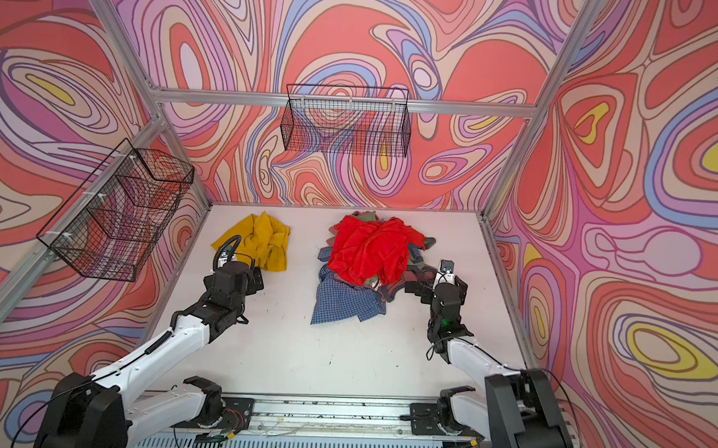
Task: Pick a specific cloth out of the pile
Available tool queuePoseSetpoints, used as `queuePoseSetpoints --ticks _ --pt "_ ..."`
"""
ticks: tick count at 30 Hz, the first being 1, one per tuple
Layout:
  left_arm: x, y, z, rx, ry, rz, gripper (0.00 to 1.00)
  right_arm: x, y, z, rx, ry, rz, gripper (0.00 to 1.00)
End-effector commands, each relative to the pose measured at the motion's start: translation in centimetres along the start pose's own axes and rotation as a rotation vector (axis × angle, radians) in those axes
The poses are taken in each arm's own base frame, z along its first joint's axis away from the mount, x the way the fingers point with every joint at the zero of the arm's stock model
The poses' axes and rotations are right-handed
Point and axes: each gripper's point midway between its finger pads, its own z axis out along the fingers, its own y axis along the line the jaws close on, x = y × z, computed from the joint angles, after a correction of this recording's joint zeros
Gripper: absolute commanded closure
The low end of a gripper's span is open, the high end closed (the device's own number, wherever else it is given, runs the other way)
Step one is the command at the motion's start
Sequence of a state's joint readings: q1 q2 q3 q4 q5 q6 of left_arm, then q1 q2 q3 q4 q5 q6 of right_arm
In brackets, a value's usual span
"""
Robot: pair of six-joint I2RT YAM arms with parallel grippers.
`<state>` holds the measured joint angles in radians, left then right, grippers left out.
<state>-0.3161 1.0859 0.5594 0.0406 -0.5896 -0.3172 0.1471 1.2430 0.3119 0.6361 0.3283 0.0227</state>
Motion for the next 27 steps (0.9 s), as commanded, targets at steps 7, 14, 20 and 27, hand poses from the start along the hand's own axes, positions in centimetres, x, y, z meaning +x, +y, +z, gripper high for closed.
queuePoseSetpoints --ticks 7,14,20,27 --pt "-1.1 2.0 0.1 -0.133 -0.127 0.041 0.00 -0.4 0.8 3.3 -0.024 -0.149 -0.004 0.01" --pt "-1.8 2.8 0.4 -0.213 -0.201 0.115 0.00 1.5 1.0 4.8 -0.039 -0.116 0.001 0.02" --pt "-1.5 1.2 2.7 -0.179 -0.276 0.172 0.00 2.3 1.2 7.1 -0.085 -0.016 0.008 0.02" --pt "1.7 -0.4 4.6 0.001 -0.306 0.181 0.02 2.3 1.0 7.4 -0.088 -0.003 0.023 0.02"
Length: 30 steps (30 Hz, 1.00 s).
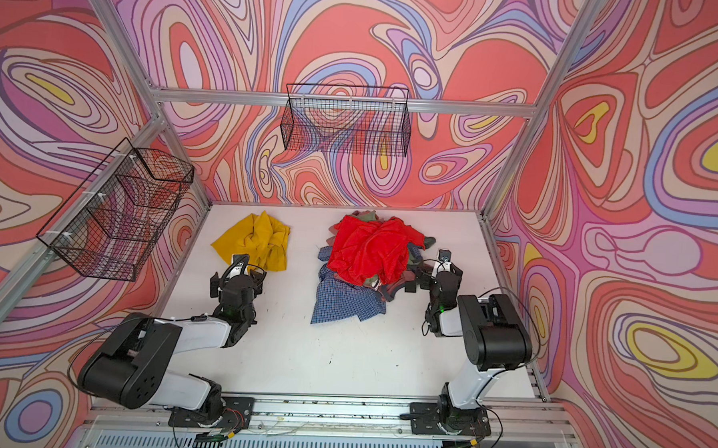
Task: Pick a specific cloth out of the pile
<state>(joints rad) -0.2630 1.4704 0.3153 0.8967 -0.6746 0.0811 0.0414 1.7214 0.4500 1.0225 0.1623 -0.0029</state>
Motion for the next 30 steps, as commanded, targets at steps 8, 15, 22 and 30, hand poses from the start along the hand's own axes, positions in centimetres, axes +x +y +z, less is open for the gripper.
queuePoseSetpoints --ticks 8,15,22,30 --pt "-0.2 -2.2 1.0 0.294 -0.080 -0.135 0.01 0.7 0.3 0.2 -0.026 0.035 0.012 0.02" --pt "0.4 -1.5 3.4 0.271 0.046 -0.176 0.00 0.7 0.3 0.2 -0.028 0.035 0.014 0.02" --pt "0.3 -1.3 3.4 0.260 0.026 -0.181 0.00 0.7 0.3 0.2 -0.027 0.036 0.014 0.02" --pt "0.4 -1.4 3.4 0.263 0.033 -0.180 0.00 0.7 0.3 0.2 -0.028 0.034 0.014 0.02"
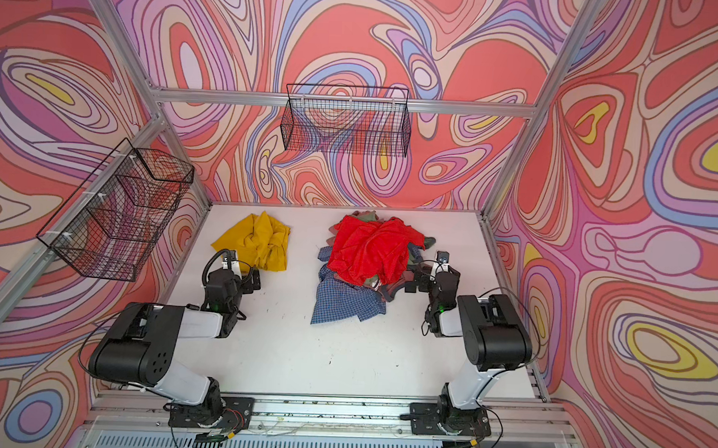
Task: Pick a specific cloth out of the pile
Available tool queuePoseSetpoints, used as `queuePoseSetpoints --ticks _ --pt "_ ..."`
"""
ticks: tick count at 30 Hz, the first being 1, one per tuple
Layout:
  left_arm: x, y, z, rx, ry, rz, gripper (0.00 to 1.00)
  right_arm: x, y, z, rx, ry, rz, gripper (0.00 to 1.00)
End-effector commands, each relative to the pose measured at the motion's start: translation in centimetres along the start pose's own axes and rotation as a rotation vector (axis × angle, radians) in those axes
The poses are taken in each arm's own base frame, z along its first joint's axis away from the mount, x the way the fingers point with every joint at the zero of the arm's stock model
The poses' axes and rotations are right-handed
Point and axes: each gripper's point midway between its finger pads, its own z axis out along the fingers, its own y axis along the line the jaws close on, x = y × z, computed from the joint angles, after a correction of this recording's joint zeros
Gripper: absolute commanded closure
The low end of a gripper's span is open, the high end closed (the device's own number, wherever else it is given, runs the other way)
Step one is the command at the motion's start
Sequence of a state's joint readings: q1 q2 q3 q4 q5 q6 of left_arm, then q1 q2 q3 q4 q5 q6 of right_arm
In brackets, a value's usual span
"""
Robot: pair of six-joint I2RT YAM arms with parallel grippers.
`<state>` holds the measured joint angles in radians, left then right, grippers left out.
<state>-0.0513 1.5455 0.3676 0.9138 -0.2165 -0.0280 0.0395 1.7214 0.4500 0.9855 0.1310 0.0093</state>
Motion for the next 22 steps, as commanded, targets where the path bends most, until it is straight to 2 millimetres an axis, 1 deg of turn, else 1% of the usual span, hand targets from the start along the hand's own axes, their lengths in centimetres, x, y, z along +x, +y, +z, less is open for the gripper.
queuePoseSetpoints --ticks 1,22 --pt "0.02 0.09 0.00 0.002 0.000 -0.010 0.00 -0.22 -0.08 0.18 0.000 -0.003 0.006 0.02" --pt "0.04 0.10 -0.04 0.003 -0.002 -0.011 0.00 -0.17 -0.12 0.16 0.001 -0.001 0.006 0.02"
